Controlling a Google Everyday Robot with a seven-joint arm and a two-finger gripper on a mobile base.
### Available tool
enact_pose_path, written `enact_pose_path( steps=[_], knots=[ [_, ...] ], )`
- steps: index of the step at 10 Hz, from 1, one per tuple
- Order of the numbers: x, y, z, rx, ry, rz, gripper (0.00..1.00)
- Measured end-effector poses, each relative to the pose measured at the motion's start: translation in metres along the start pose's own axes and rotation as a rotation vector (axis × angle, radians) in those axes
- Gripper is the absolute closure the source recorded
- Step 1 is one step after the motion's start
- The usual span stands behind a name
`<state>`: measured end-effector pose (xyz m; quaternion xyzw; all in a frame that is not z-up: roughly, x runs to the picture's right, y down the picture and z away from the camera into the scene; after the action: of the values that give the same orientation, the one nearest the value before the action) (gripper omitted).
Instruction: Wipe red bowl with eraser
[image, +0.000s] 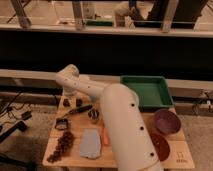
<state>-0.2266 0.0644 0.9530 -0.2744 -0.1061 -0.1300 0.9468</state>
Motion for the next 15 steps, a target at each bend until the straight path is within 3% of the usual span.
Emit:
enact_pose_path(
  steps=[8,10,15],
  knots=[
    [0.0007,-0.0004,0.008,-0.028,-0.009,-0.014,0.21],
    [0.0001,-0.0012,0.0085,-0.028,-0.011,-0.012,0.35],
    [0.0015,-0.0018,0.0093,-0.031,-0.019,-0.012,0.85]
  ],
)
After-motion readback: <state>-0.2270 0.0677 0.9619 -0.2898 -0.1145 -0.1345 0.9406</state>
